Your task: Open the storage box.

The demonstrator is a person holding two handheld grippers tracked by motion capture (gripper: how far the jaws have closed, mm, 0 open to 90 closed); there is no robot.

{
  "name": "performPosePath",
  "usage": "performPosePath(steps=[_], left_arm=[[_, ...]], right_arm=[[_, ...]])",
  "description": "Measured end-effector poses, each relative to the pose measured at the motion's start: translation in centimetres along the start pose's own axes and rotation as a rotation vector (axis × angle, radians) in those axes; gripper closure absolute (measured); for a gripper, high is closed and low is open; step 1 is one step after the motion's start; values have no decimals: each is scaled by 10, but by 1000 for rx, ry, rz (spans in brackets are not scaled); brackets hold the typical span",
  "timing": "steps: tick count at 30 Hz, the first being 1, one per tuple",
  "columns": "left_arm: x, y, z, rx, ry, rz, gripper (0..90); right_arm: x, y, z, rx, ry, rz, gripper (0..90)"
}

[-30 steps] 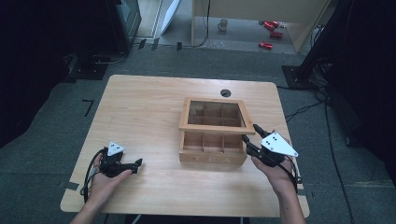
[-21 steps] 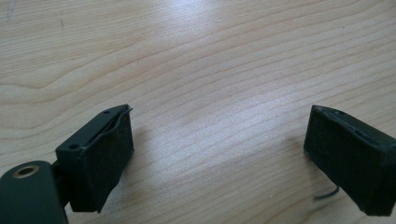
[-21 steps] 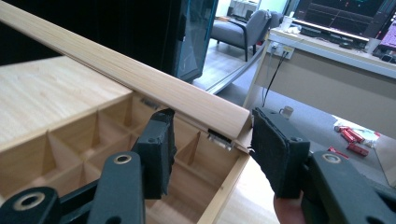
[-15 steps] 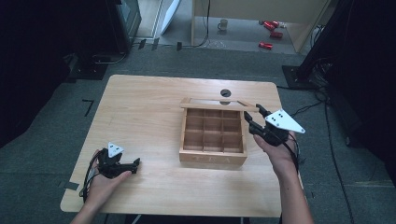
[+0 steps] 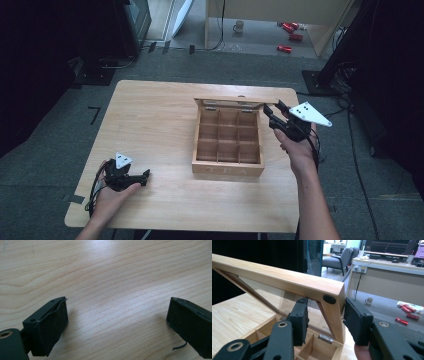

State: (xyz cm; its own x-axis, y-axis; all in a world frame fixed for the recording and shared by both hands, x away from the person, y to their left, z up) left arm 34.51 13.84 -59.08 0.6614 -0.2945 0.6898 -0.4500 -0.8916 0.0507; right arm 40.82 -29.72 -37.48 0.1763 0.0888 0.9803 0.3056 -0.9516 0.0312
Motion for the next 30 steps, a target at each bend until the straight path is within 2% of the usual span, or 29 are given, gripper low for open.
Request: performPosePath(steps=[9, 13, 15, 18, 24, 25, 26, 28, 30], left_arm=[[0, 0, 0, 1, 1, 2, 39], [0, 0, 0, 1, -1, 5, 39], [0, 0, 0, 2, 0, 3, 39], [0, 0, 0, 0, 0, 1, 39], [0, 0, 0, -3, -4, 10, 39], [0, 0, 0, -4, -3, 11, 39], [0, 0, 0, -4, -3, 11, 39], [0, 1, 0, -6, -2, 8, 39], [0, 1, 1, -6, 0, 6, 39]], right_arm=[[14, 9, 19, 9, 6, 27, 546], [15, 11, 27, 1, -2, 15, 532], [16, 11, 33, 8, 1, 8, 521], [19, 14, 38, 22, 7, 23, 522], [24, 19, 49, 40, 17, 70, 528], [25, 21, 52, 57, 24, 99, 528], [25, 21, 52, 57, 24, 99, 528], [25, 26, 58, 80, 35, 149, 536], [24, 27, 60, 79, 34, 155, 540]])
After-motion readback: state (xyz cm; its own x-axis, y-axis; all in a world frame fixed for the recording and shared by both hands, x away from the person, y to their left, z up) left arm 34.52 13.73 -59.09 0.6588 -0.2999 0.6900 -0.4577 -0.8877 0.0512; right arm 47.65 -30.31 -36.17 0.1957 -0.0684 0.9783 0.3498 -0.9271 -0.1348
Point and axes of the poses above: each handheld gripper's, and its own axes: z roughly forward along the jaws, x roughly out of its top, y roughly to its right, the point moved 10 cm from there along z, roughly forward along the jaws, and after that the axes turned 5 degrees about -x, right-handed, at the moved point
